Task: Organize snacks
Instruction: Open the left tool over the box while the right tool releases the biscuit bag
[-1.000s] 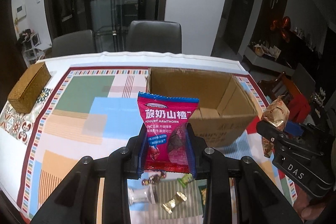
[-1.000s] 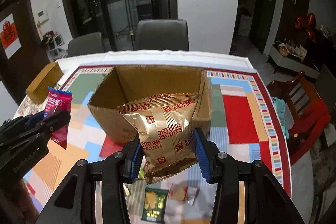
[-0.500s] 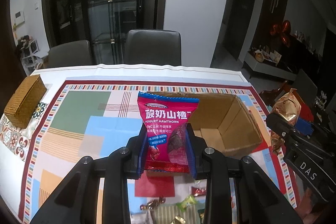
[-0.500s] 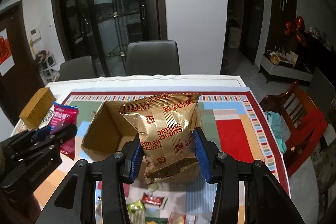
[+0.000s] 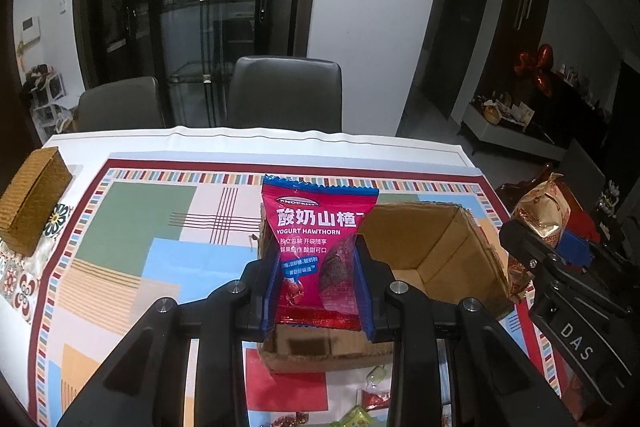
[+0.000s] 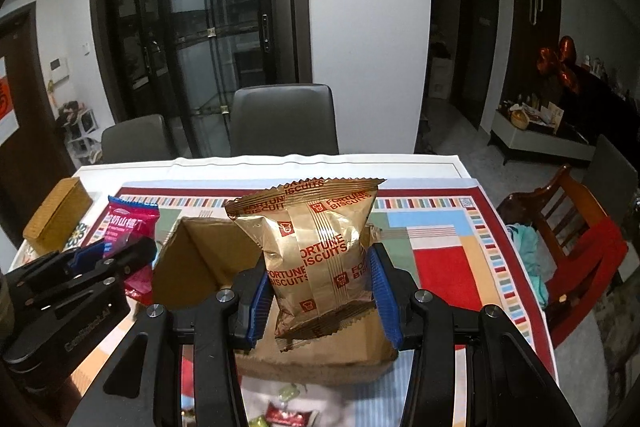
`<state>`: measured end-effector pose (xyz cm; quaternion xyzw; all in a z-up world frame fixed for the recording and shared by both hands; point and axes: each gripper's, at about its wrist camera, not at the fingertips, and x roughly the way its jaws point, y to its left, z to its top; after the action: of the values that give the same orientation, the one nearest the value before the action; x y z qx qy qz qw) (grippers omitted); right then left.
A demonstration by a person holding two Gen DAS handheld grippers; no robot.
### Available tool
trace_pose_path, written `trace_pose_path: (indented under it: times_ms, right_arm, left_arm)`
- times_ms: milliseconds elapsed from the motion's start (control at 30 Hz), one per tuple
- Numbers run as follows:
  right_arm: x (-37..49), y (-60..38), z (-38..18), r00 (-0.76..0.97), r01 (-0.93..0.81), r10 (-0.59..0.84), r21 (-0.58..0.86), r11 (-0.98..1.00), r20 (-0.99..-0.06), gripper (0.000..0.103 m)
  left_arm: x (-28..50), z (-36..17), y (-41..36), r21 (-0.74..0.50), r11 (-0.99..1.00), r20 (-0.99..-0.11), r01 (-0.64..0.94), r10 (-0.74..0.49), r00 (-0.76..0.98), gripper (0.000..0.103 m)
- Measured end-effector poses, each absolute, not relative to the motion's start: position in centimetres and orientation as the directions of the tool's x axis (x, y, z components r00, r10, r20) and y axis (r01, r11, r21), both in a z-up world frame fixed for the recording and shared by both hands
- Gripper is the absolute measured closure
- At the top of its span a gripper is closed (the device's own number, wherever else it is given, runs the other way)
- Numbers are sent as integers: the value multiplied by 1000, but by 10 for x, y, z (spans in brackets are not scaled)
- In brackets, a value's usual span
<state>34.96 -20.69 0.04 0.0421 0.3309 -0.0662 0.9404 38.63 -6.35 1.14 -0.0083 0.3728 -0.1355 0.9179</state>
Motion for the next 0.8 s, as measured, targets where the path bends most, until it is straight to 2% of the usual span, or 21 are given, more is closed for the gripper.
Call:
trace_pose_path:
  times_ms: [567,667,733,800]
  right_arm:
    - [376,-212,-19,743,159,-111,13,987,-660,57]
    - [376,-212,-18,748,148,-103,13,989,-656,56]
    - [376,-210,-18,751,139,-108,-4,990,-651,45]
    - [375,-208,-15,760,141,-121,-20,990,-639,24]
  left_arm:
    - [417,-11,-82,-115,955,-732,272,-267,627,70]
    - [416,-9,-81,-112,957,-732,269,-262,629,64]
    - [414,-5,-79,-108,959,-725,263,-257,639,45]
    - [411,-3,-78,-95,962,-714,257,-245,656,36]
